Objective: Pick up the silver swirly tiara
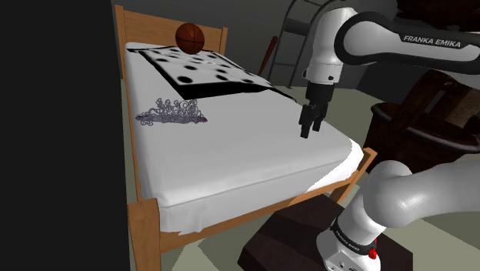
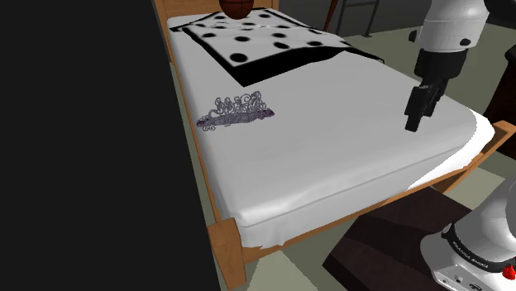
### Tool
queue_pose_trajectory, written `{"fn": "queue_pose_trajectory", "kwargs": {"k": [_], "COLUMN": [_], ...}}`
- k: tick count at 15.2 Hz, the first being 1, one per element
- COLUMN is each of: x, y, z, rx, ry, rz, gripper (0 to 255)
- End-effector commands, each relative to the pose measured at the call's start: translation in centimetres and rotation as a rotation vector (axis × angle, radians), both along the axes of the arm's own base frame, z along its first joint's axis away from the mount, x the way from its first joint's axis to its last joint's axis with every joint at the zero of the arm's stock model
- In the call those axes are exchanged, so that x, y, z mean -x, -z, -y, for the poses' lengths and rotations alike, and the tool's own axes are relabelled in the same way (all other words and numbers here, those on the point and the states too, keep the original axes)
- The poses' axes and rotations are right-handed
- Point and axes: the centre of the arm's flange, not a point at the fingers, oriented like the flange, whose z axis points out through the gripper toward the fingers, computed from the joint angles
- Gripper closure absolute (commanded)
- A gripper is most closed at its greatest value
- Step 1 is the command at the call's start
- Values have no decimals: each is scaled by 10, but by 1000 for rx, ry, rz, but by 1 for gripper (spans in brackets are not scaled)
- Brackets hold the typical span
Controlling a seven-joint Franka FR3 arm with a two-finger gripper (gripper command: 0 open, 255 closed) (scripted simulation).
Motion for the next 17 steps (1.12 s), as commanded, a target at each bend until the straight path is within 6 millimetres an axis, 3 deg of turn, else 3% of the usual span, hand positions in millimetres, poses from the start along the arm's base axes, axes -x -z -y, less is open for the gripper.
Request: {"fn": "queue_pose_trajectory", "kwargs": {"k": [1, 9, 17], "x": [0, -93, -180], "y": [0, 9, 9], "z": [0, -12, -47], "rx": [0, -47, -94], "ry": [0, -244, -487], "rz": [0, 83, 165], "gripper": [0, 0, 0]}}
